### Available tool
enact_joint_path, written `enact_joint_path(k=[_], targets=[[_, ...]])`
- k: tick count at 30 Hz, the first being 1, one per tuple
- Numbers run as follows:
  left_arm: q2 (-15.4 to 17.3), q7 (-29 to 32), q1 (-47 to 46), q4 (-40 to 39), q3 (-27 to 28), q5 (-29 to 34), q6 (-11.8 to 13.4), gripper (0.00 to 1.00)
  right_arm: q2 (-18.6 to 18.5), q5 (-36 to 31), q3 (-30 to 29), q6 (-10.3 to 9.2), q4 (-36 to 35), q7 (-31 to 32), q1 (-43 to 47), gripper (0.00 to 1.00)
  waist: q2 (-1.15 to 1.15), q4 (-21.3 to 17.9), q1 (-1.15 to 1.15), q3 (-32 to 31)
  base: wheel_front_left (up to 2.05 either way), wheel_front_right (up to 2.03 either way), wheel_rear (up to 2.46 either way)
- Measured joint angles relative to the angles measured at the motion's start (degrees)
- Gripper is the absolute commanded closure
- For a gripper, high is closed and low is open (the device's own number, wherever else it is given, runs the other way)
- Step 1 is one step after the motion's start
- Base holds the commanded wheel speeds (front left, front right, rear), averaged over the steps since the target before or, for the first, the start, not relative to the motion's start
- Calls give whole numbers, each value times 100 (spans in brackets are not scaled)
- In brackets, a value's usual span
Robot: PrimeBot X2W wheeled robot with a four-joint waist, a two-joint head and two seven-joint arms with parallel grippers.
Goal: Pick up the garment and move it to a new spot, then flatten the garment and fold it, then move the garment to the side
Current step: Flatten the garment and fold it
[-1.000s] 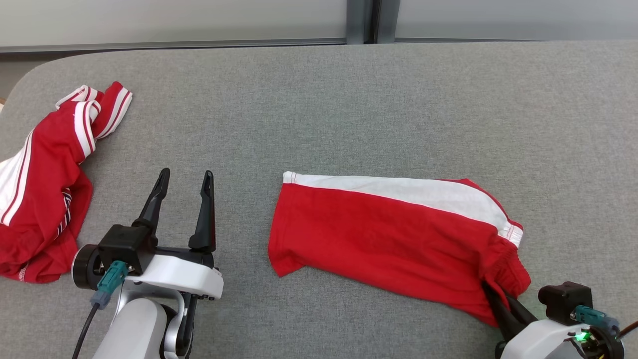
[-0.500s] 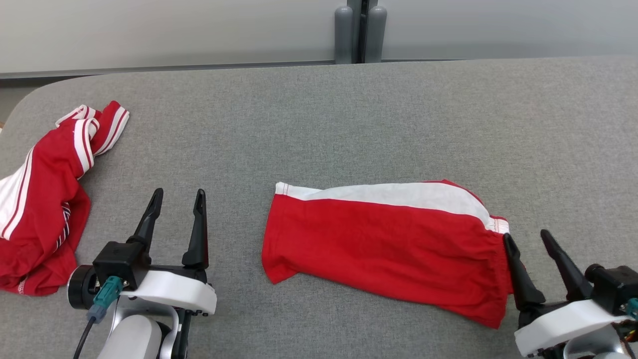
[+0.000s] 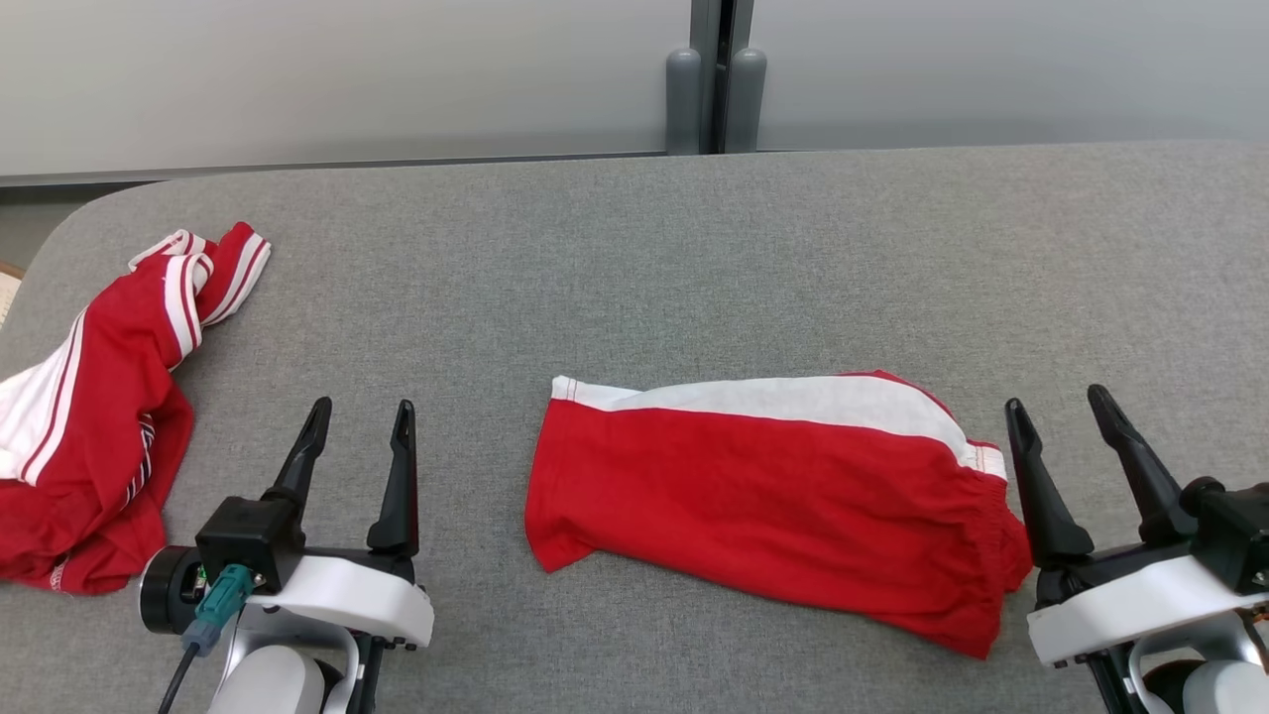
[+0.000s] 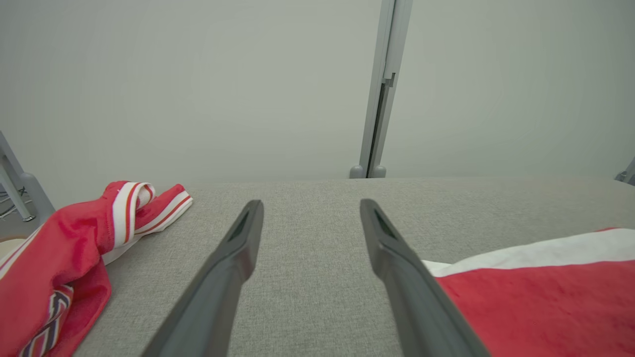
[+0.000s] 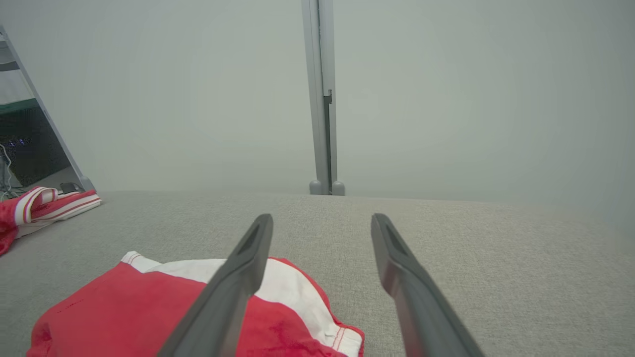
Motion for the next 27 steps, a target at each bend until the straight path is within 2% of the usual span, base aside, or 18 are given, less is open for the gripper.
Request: enact_joint_path(k=[16, 22, 27], targets=[[45, 159, -118, 63, -207, 65, 24, 0, 32, 23, 29, 0, -9, 41, 18, 0, 0, -7, 0, 68, 0, 0, 0], [-231, 608, -962, 468, -642, 144, -249, 0, 48, 49, 134, 0, -32, 52, -124, 0, 0, -58, 0, 307, 0, 0, 0], [-486, 1016, -1691, 1263, -822, 19, -505, 0, 46, 82, 257, 0, 5, 36, -289, 0, 0, -237, 0, 560, 0, 0, 0]])
